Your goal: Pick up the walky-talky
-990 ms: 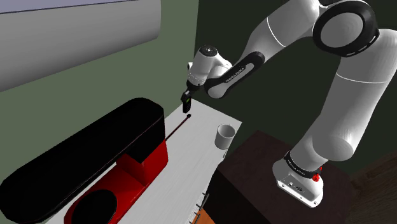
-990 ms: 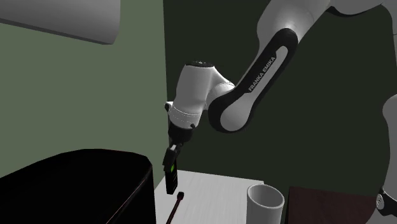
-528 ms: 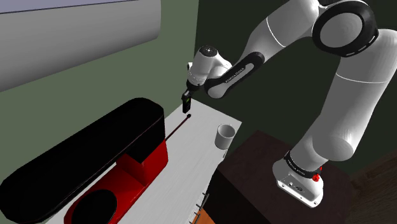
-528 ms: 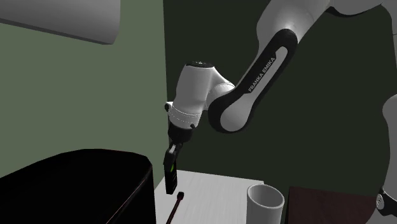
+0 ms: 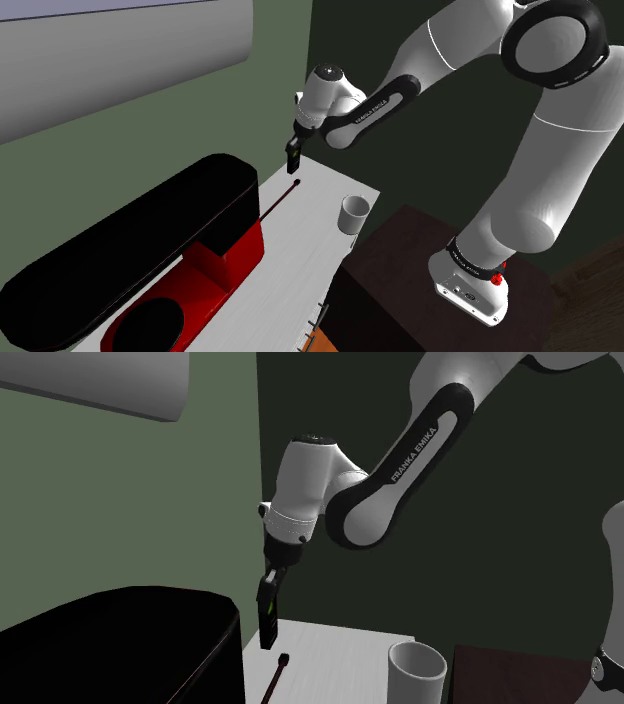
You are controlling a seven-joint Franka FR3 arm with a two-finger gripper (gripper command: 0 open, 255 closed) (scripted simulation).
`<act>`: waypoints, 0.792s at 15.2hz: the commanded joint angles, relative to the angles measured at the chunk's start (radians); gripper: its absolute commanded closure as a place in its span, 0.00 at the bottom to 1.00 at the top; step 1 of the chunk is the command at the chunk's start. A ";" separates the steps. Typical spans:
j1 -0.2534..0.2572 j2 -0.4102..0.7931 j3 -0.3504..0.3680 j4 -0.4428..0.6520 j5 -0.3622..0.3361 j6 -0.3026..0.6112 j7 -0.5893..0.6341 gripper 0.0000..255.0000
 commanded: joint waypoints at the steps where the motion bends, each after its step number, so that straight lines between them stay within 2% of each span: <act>1: -0.007 -0.022 0.010 0.001 0.021 -0.022 -0.020 1.00; 12: -0.022 -0.109 0.039 0.023 0.103 -0.126 -0.095 1.00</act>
